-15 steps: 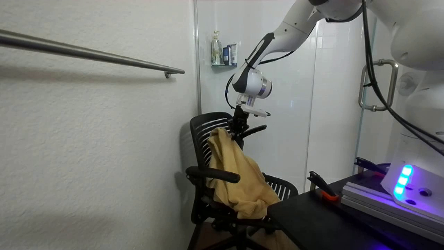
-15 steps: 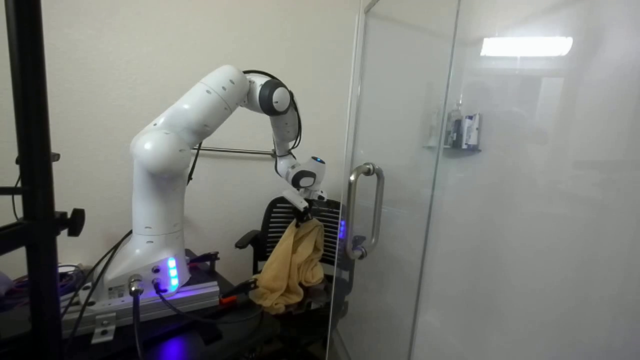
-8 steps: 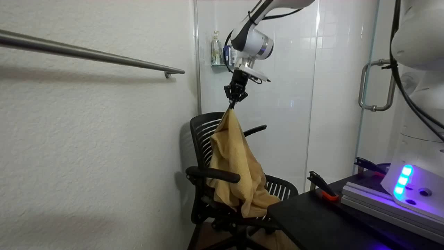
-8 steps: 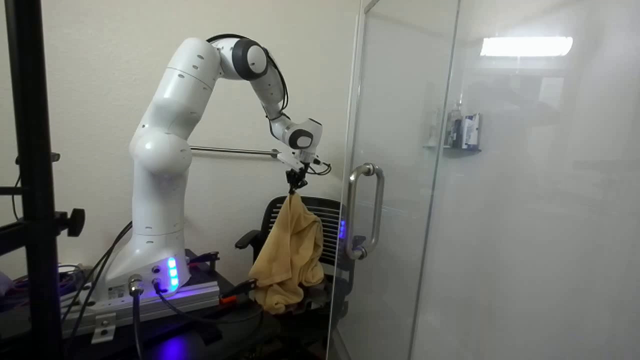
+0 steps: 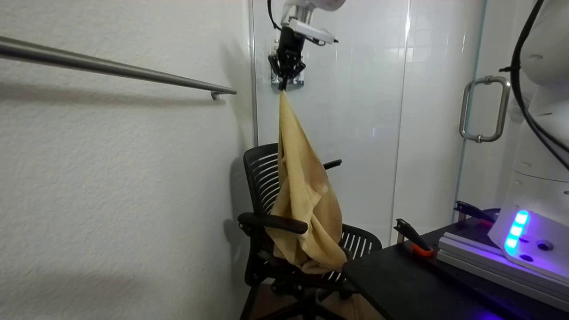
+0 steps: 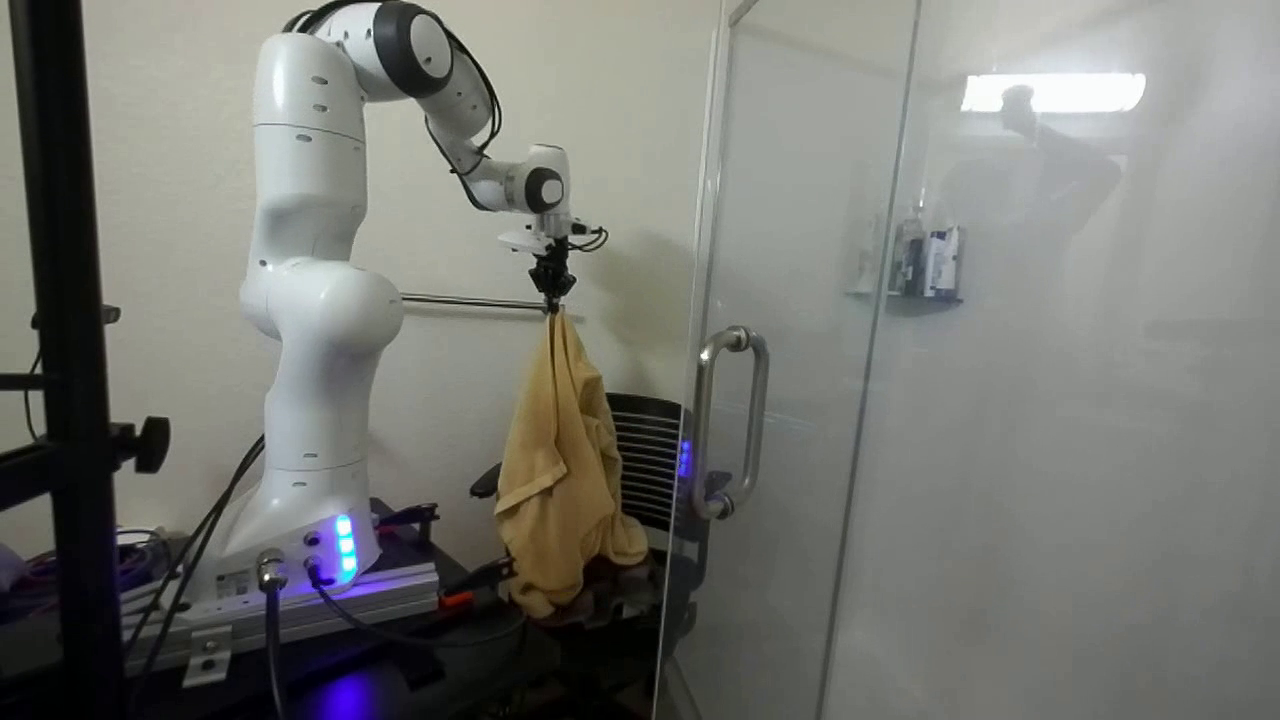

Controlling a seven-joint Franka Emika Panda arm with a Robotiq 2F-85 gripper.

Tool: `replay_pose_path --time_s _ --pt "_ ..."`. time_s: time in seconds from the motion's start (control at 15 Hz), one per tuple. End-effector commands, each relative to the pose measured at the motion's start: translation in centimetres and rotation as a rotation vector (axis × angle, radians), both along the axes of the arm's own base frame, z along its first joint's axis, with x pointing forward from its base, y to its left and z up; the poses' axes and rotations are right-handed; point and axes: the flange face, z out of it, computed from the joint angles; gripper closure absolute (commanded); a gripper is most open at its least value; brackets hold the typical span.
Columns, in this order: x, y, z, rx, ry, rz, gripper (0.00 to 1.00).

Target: Remove the towels from the black chair and put them on the floor

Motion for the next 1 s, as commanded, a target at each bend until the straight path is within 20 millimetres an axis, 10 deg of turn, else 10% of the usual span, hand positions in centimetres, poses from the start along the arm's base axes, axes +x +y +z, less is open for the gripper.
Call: replay_pose_path --time_s 0.0,0.53,0.93 --pt "-5.1 5.1 6.5 -0.082 -0.161 -0.046 0.99" --pt "-17.7 19.0 18.6 -0.108 -0.453 -0.043 0.99" --pt "-23.5 22.4 26.1 0.024 -0.584 -0.074 0.99"
